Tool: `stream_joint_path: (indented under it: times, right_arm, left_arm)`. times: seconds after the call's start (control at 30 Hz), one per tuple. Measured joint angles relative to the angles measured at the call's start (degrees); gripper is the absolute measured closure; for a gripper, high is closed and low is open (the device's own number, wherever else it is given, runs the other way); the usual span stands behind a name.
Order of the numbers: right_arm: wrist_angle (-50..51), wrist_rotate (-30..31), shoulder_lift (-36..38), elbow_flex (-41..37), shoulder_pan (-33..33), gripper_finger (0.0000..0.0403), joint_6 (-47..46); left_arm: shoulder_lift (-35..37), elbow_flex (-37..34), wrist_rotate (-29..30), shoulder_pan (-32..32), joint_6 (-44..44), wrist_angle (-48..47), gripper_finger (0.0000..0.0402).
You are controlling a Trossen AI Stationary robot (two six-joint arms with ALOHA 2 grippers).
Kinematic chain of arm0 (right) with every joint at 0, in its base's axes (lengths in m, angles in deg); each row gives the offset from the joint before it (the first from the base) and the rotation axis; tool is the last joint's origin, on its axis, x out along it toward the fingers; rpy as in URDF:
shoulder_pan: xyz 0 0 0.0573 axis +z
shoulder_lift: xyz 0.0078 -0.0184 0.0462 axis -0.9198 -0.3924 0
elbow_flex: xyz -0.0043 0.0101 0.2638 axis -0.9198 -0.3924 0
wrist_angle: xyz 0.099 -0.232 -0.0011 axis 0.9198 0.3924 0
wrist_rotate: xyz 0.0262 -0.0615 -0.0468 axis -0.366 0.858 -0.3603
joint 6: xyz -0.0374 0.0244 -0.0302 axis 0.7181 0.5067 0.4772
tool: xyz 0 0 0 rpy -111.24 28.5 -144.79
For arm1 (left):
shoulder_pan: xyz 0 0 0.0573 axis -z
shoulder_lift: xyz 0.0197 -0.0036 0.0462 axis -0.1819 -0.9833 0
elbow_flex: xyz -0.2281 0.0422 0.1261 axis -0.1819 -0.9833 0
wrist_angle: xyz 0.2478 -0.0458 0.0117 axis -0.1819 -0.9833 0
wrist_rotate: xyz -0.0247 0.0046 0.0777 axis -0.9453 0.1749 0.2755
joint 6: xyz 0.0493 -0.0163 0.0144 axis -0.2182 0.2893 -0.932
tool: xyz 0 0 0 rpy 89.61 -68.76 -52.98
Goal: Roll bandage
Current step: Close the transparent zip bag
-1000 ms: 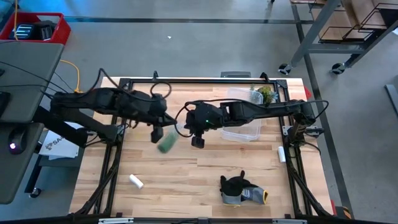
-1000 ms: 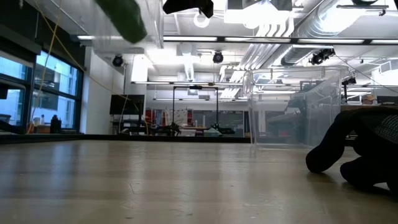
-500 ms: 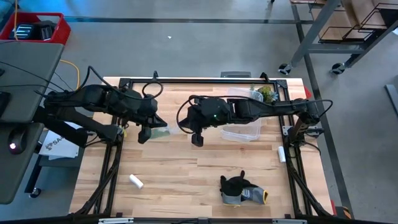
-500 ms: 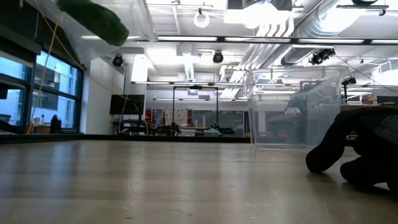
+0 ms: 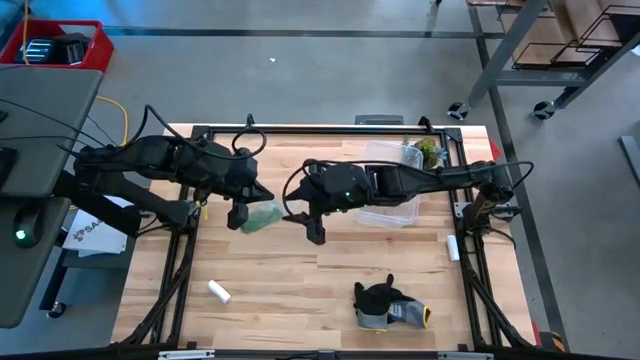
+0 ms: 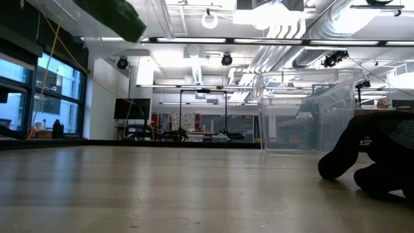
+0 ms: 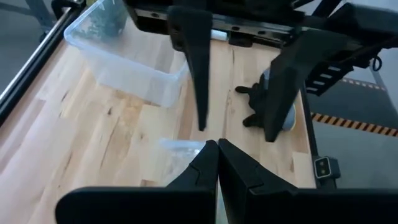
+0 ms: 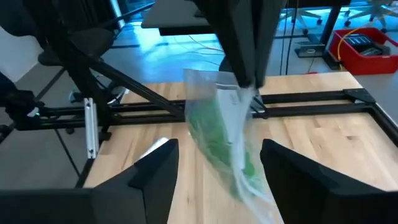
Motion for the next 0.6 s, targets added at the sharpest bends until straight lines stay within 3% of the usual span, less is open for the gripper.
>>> stream_joint_path:
  times: [0.33, 0.6]
  right_arm:
    - [0.3, -1.5, 0.0, 0.0, -1.2, 0.021, 3.0]
    - [0.3, -2.4, -1.4, 0.0, -1.3, 0.0244, 3.9]
  left_arm:
    - [0.0, 0.0, -1.3, 0.0, 0.6, 2.1, 0.0401]
    - [0.0, 0.0, 1.3, 0.0, 0.6, 2.5, 0.0401]
